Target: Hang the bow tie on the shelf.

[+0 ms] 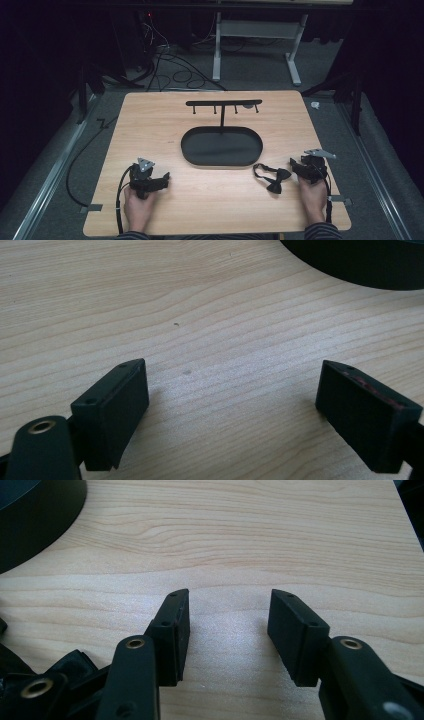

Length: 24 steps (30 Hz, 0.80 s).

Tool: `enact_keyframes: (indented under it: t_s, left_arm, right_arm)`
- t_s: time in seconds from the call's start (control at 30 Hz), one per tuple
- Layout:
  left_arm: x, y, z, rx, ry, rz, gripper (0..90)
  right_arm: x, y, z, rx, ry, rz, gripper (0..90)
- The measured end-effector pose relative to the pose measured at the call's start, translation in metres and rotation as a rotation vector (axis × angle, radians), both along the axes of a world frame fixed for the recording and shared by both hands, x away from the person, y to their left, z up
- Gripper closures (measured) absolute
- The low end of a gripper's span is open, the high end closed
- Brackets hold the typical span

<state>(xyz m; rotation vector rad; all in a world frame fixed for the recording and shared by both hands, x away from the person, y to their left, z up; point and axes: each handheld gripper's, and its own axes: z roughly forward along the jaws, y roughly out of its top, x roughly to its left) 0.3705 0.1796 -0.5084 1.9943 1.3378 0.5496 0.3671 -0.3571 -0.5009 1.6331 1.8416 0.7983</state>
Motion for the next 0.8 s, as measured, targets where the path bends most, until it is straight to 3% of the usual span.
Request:
enact_keyframes:
  t_s: [0.8]
  left_arm:
    - [-0.0003,-0.0001,-0.0003,-0.002,-0.004,0.001,14.2]
  right_arm:
    - [-0.0002,0.0000,-0.0001,0.001,0.000,-0.004,51.8]
